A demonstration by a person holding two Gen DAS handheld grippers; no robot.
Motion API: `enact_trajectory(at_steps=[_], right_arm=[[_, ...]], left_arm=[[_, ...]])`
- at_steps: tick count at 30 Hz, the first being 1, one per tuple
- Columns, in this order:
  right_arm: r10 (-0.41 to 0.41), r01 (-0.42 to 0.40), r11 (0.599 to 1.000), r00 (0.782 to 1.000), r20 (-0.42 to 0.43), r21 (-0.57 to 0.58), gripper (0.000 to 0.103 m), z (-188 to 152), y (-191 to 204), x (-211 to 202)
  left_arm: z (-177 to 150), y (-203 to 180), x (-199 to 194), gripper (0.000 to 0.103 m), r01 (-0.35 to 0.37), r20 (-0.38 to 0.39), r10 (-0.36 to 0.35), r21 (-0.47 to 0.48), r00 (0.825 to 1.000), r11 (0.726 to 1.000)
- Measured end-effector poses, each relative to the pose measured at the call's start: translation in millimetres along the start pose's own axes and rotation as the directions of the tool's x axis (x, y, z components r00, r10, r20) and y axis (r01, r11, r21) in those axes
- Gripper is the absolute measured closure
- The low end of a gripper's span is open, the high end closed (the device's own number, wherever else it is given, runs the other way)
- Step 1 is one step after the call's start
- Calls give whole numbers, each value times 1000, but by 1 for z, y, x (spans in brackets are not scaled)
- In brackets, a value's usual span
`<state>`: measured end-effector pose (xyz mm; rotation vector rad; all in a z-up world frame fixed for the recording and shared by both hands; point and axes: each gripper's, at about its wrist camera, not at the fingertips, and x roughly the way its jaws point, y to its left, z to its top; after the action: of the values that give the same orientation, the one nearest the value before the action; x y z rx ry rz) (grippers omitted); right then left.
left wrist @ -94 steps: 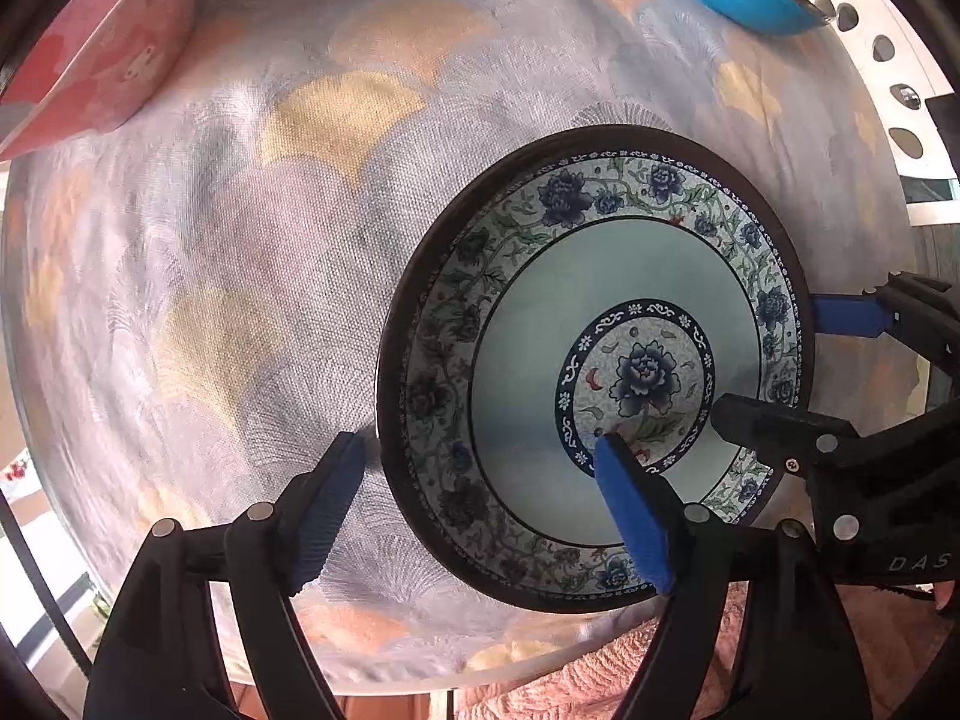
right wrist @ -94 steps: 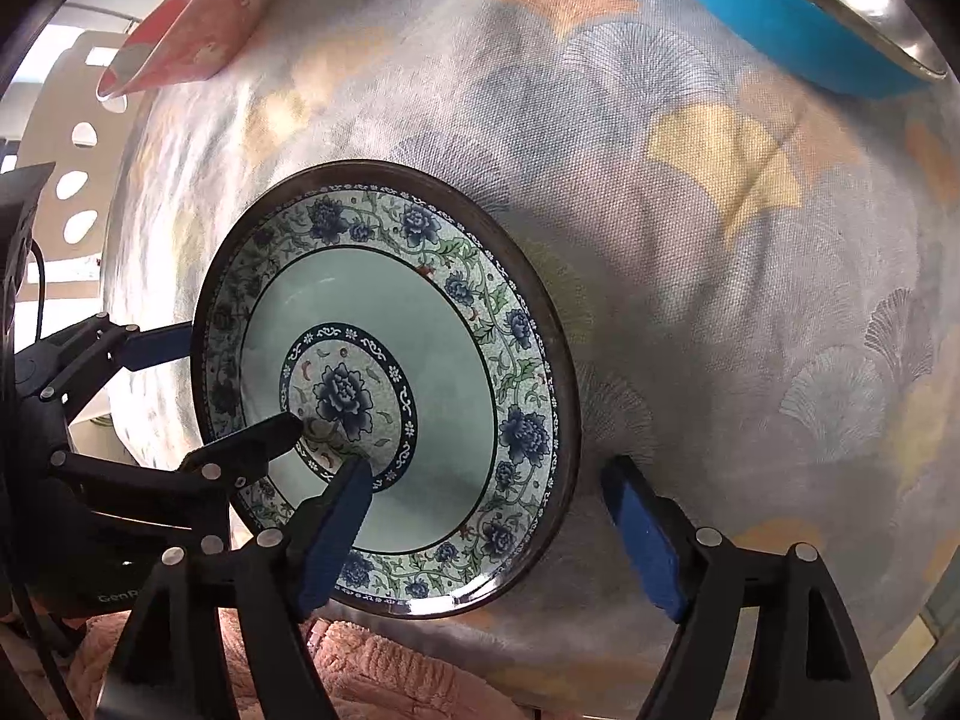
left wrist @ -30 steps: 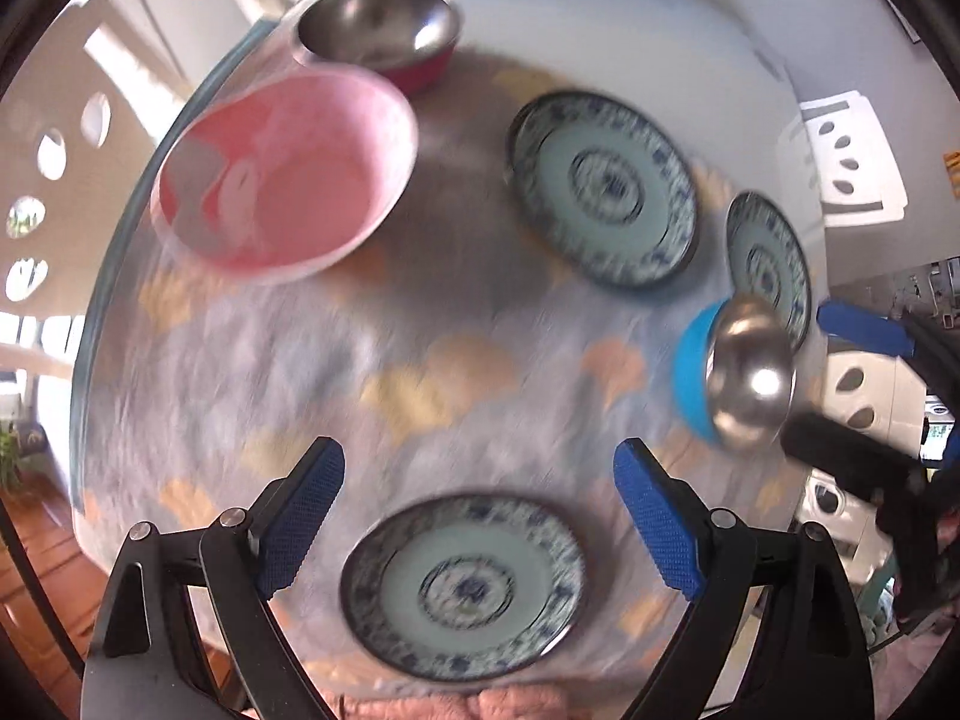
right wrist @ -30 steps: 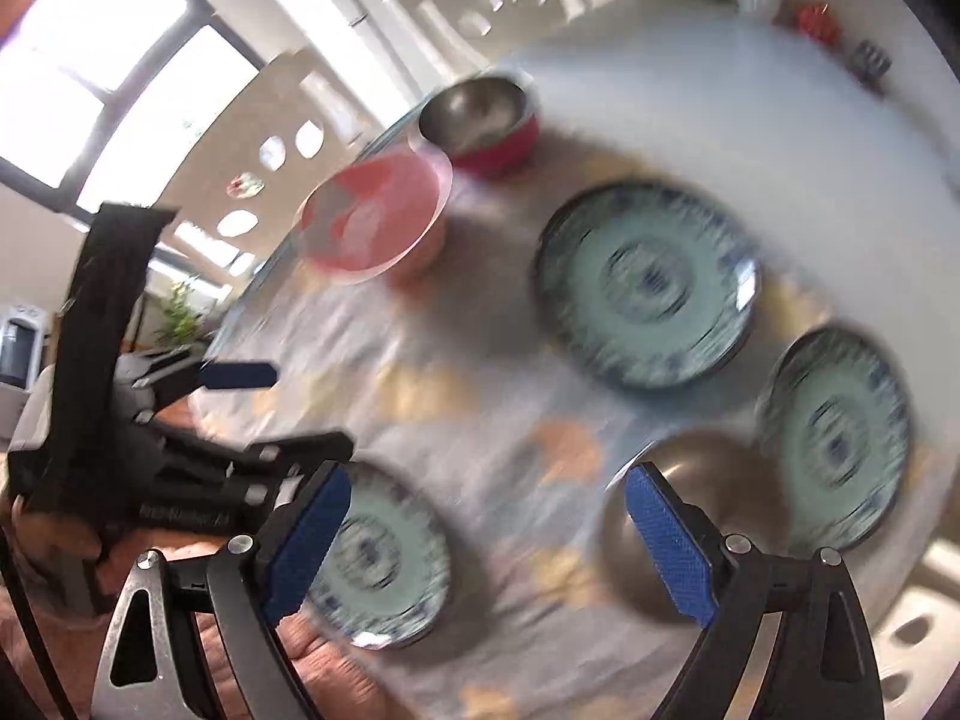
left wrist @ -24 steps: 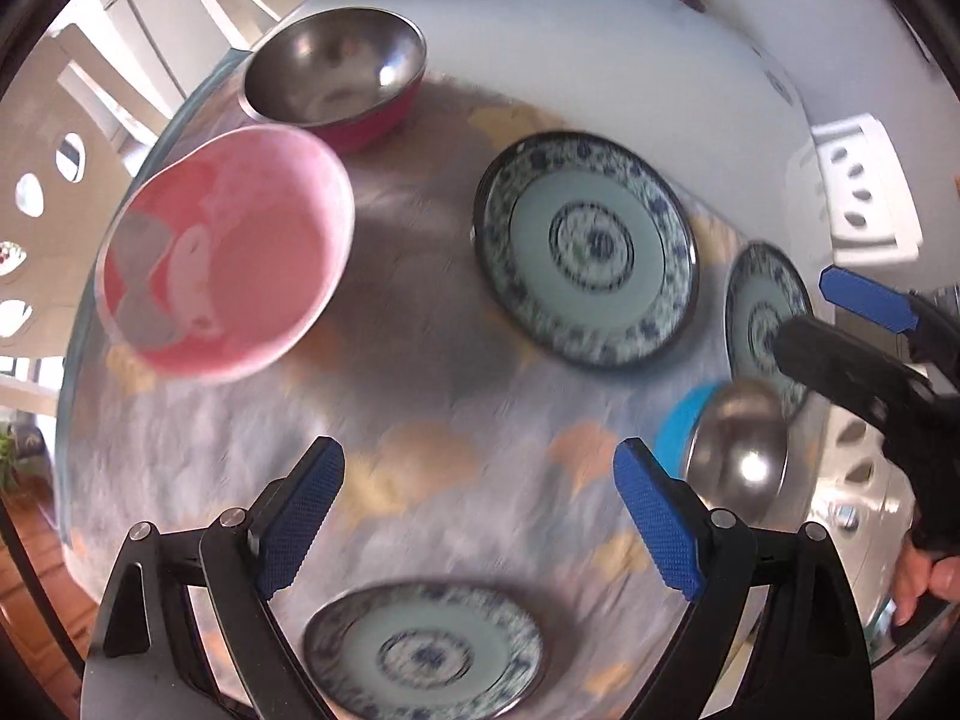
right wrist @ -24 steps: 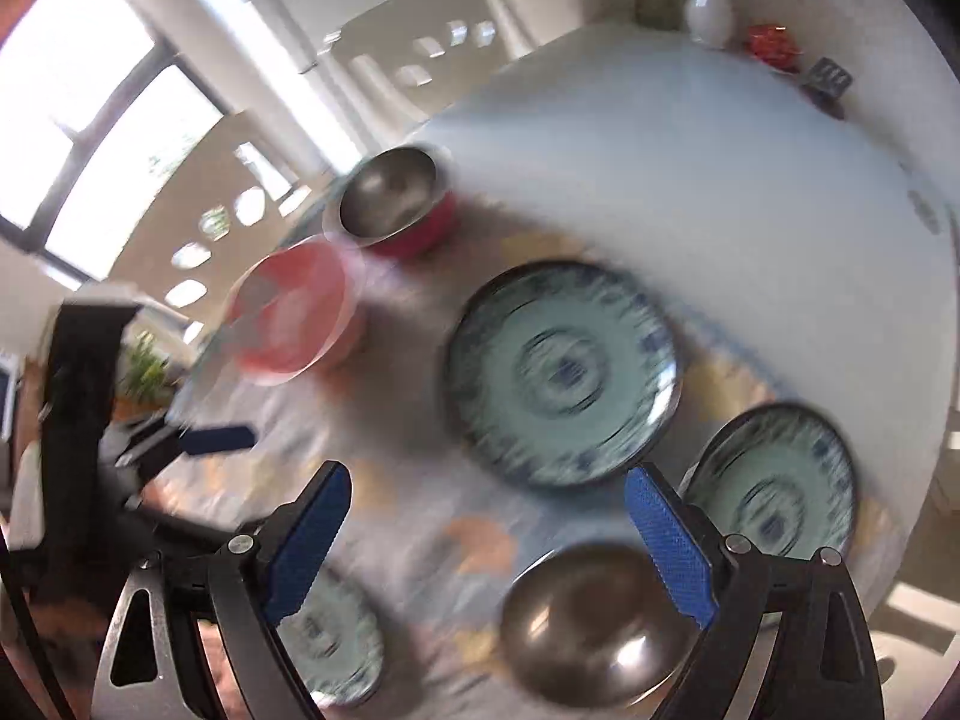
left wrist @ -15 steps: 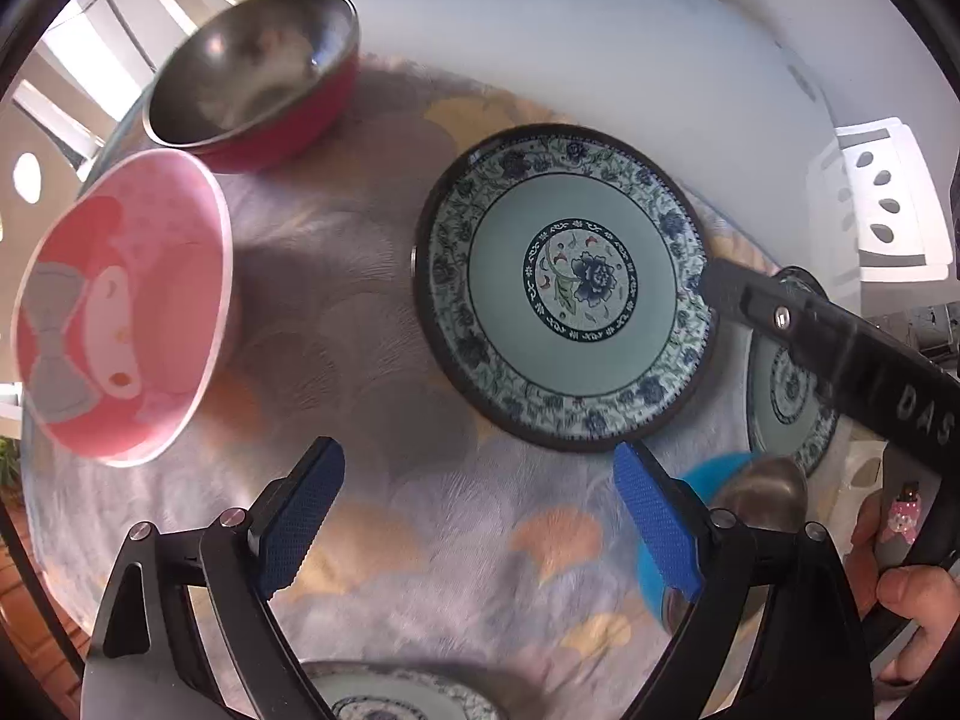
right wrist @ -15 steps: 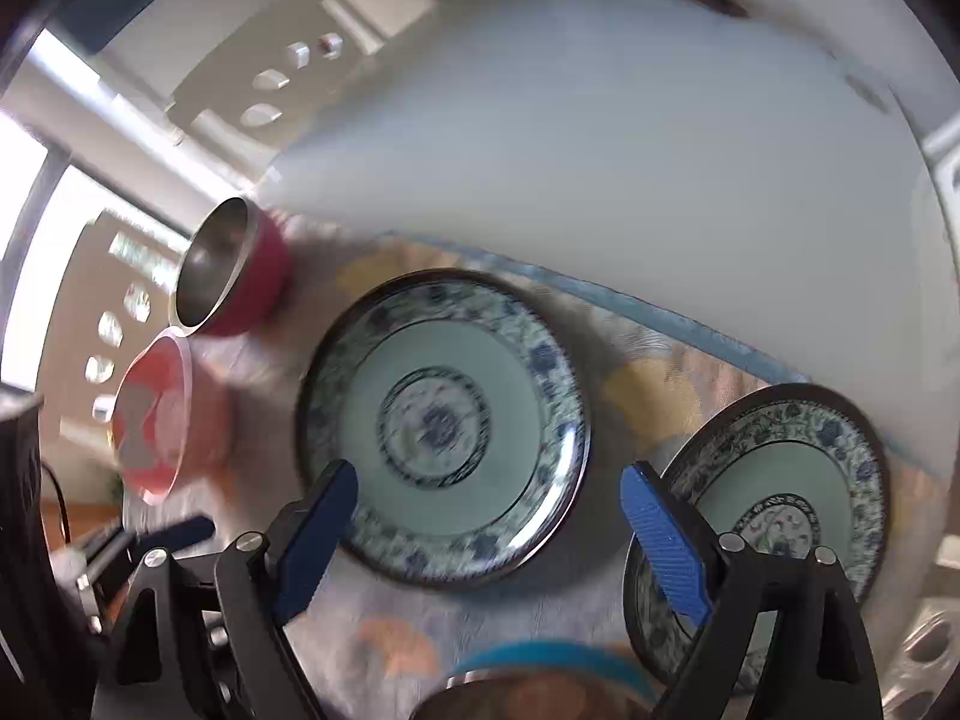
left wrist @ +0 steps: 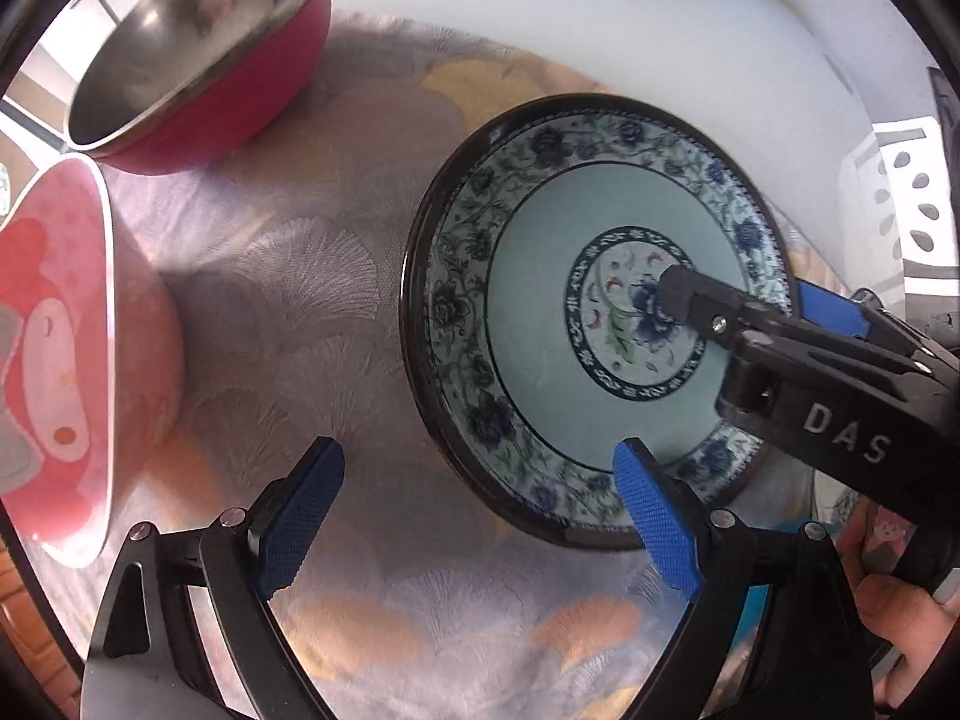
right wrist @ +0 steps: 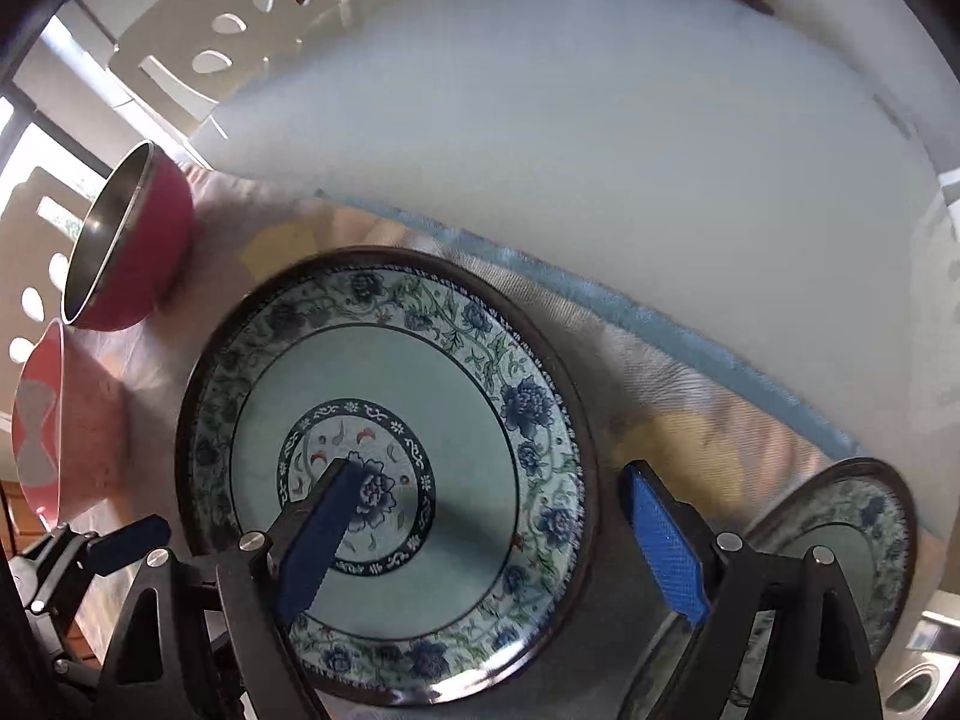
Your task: Organize plates and bowls
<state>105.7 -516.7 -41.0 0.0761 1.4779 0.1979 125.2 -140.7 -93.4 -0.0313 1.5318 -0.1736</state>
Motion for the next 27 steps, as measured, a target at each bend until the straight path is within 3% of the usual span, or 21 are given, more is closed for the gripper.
enact_trajectory(at_steps=[7,11,27], right_arm=[[-31,30,994,1000,-3,-101,15,9,25,11],[-24,23,992,1000,-8,-122,15,11,36,11],[-7,1,998,994,-113,-60,19,14,21,8]], left_arm=[[8,-11,4,14,6,29,-6,27,1000,1000],[13,-24,0,32,4,88,-10,74,996,997],[10,-25,-8,33,7,38,-10,89,999,996]])
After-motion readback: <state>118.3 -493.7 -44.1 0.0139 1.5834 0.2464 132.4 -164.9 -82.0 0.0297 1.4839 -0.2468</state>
